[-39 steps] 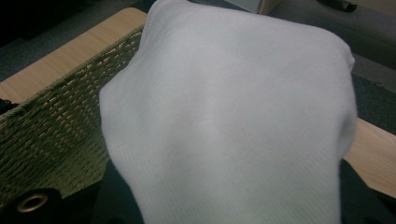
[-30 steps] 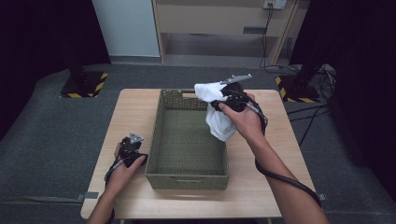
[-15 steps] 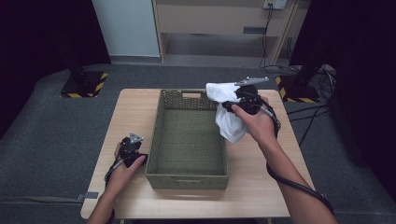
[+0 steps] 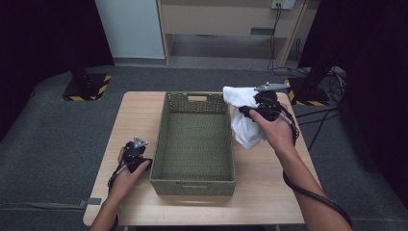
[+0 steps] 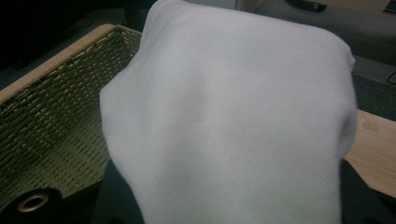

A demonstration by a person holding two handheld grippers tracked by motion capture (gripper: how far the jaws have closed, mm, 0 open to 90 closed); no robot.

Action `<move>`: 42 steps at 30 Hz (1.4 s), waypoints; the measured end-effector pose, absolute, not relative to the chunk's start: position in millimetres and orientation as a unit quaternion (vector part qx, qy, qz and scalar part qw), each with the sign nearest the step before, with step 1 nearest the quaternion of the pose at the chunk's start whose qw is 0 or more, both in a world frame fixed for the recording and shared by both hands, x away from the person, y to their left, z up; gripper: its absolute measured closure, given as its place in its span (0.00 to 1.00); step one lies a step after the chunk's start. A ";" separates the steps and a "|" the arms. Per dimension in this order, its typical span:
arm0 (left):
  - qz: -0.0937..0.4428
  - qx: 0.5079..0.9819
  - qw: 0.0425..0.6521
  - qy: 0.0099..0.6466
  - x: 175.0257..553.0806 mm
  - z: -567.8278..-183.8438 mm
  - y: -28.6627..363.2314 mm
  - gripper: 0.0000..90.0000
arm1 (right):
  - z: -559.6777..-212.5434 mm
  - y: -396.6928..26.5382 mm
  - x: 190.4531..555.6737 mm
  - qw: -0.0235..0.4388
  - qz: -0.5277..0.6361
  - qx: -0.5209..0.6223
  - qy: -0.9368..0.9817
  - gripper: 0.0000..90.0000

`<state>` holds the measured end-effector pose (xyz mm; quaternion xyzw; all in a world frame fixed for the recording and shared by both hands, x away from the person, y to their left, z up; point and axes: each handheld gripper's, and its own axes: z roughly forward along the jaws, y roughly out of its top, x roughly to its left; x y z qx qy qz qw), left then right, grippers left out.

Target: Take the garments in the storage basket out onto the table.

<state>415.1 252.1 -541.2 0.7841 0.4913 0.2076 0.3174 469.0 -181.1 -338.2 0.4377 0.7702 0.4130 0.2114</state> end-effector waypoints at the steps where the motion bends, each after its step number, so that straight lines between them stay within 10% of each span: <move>1: 0.208 0.784 0.317 0.491 415.1 -541.2 252.1 0.00 | -338.2 -181.1 469.0 0.211 0.413 0.438 0.770 0.56; 42: 0.207 0.784 0.317 0.491 415.1 -541.1 252.1 0.00 | -375.5 -237.1 490.4 0.229 0.384 0.512 0.734 0.56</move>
